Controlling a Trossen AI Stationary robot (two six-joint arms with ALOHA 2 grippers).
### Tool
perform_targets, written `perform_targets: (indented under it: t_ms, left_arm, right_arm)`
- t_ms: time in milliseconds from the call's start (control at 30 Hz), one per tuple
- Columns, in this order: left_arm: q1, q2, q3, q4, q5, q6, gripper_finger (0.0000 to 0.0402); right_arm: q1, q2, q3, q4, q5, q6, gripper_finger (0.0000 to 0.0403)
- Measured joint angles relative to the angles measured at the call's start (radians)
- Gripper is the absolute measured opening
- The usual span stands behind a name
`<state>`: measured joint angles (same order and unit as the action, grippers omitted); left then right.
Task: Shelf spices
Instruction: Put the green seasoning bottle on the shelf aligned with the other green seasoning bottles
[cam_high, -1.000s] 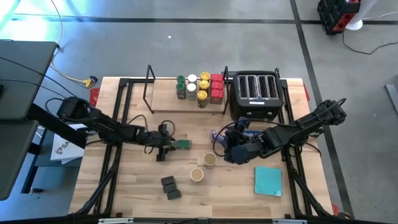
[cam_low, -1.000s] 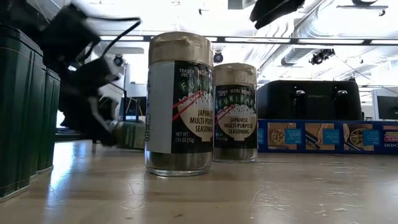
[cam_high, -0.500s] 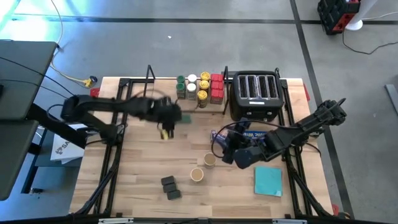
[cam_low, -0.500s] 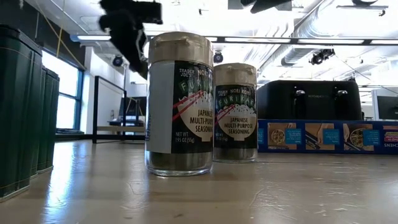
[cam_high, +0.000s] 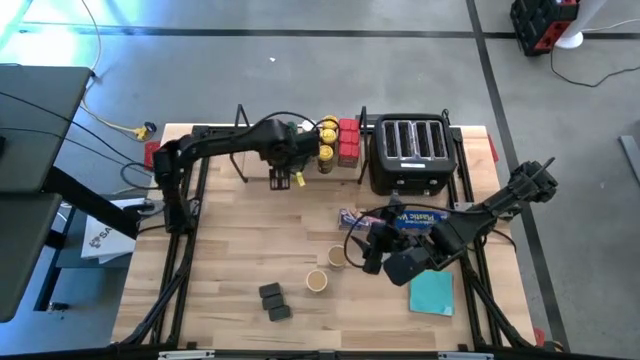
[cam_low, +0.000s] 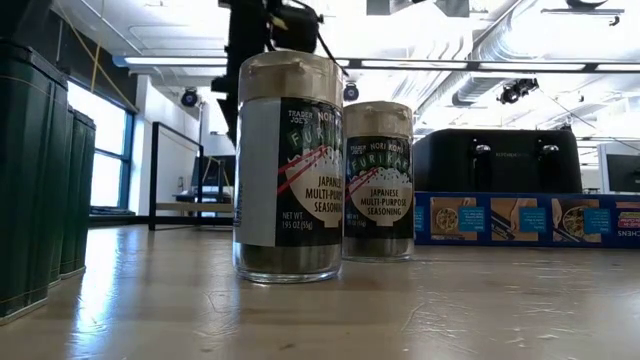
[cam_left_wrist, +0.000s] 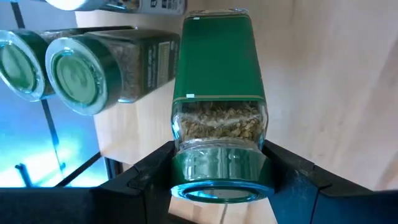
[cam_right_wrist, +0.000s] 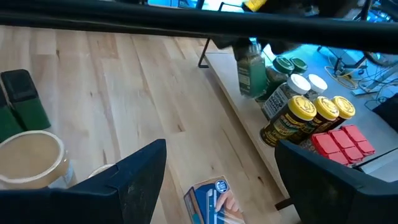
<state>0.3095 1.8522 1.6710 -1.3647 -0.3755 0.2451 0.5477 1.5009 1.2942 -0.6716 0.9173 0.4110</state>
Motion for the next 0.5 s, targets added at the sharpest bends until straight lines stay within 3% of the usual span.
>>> perform_targets:
  t_ms: [233,500]
  left_arm:
    - [0.012,0.034,0.010,-0.008,-0.032,0.021,0.0204]
    - [0.013,0.033,0.011,0.008,0.005,0.028,0.0243]
  right_arm:
    - [0.005,0.000,0.000,-0.001,0.000,0.011,0.0296]
    - [0.005,0.000,0.000,-0.001,0.000,0.017,0.0296]
